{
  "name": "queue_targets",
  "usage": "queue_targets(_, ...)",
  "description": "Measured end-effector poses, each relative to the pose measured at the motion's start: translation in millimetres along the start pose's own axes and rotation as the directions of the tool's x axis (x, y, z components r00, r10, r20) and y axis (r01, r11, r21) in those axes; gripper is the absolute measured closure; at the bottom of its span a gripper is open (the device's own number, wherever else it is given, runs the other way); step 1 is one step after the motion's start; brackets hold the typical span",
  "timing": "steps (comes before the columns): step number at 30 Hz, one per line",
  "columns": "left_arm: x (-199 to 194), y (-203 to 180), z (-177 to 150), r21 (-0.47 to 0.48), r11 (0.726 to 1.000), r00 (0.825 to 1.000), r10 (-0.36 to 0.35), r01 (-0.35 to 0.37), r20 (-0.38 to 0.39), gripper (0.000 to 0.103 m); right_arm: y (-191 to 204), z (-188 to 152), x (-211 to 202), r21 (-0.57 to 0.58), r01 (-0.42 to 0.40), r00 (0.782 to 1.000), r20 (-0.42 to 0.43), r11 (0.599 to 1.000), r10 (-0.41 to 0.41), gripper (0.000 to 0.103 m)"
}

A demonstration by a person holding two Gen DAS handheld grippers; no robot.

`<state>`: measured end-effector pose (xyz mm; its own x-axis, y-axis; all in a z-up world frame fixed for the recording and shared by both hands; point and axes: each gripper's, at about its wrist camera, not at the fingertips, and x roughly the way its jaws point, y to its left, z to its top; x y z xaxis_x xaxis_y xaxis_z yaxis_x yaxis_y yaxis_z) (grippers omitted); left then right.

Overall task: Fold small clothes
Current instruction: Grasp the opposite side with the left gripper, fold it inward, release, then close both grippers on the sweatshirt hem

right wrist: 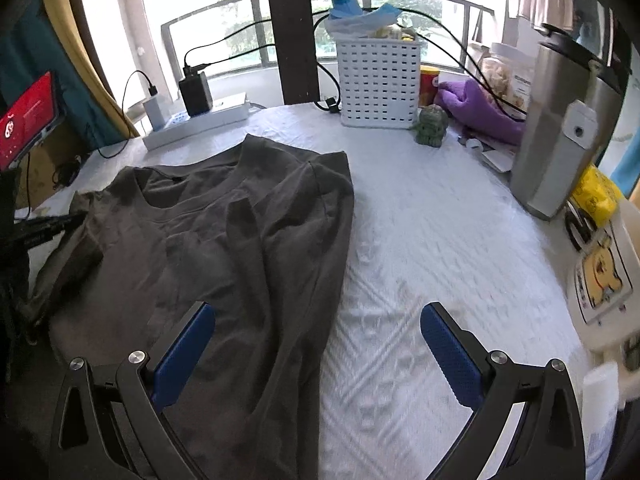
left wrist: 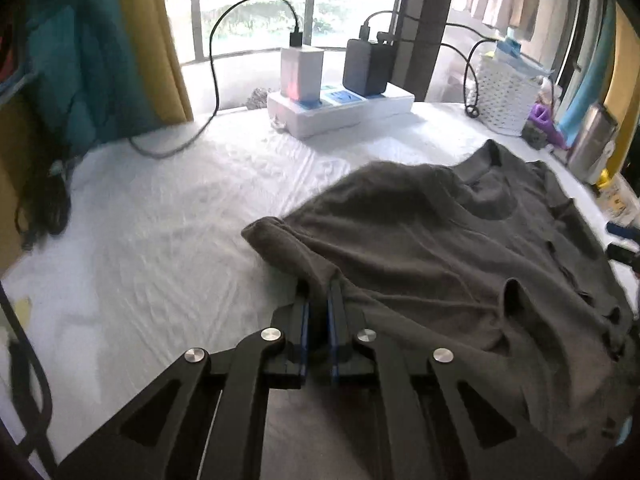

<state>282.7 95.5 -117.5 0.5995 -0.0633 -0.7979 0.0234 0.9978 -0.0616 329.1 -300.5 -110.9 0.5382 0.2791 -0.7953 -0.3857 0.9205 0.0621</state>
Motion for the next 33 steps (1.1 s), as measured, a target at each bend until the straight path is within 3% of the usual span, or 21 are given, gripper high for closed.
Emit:
queue_targets(6, 10, -10, 16, 0.076, 0.993, 0.996, 0.092, -0.09, -0.015, 0.093, 8, 22, 8, -0.039, 0.007, 1.0, 0.011, 0.999, -0.007, 0.0)
queue_targets(10, -16, -16, 11, 0.069, 0.982, 0.985, 0.175, -0.175, 0.004, 0.089, 14, 24, 7, -0.054, 0.012, 1.0, 0.014, 0.998, -0.012, 0.0)
queue_targets(13, -42, -33, 1, 0.097, 0.986, 0.991, 0.134, -0.136, 0.027, 0.084, 17, 19, 5, -0.067, 0.029, 1.0, 0.005, 0.997, -0.028, 0.0)
queue_targets(15, -49, -54, -12, 0.169, 0.98, 0.995, 0.104, -0.105, 0.012, 0.081, 19, 15, 5, -0.08, 0.043, 0.999, -0.004, 0.996, -0.044, 0.0)
queue_targets(21, -36, -96, -42, 0.306, 0.945, 0.99, 0.134, -0.114, -0.047, 0.08, 19, 3, -5, -0.103, 0.088, 0.996, -0.01, 0.991, -0.09, 0.0)
queue_targets(23, -40, -102, -44, 0.316, 0.943, 0.991, 0.125, -0.106, -0.04, 0.08, 18, -2, -8, -0.103, 0.093, 0.995, -0.015, 0.99, -0.095, 0.0)
queue_targets(27, -46, -116, -45, 0.327, 0.942, 0.995, 0.095, -0.077, -0.038, 0.068, 20, -13, -10, -0.113, 0.093, 0.995, -0.035, 0.989, -0.098, 0.0)
queue_targets(31, -55, -124, -45, 0.332, 0.942, 0.998, 0.057, -0.042, -0.034, 0.066, 28, -23, -12, -0.131, 0.079, 0.995, -0.048, 0.988, -0.086, 0.0)
queue_targets(33, -65, -125, -45, 0.307, 0.952, 0.999, 0.014, -0.003, -0.032, 0.05, 31, -26, -15, -0.137, 0.083, 0.995, -0.043, 0.987, -0.09, 0.0)
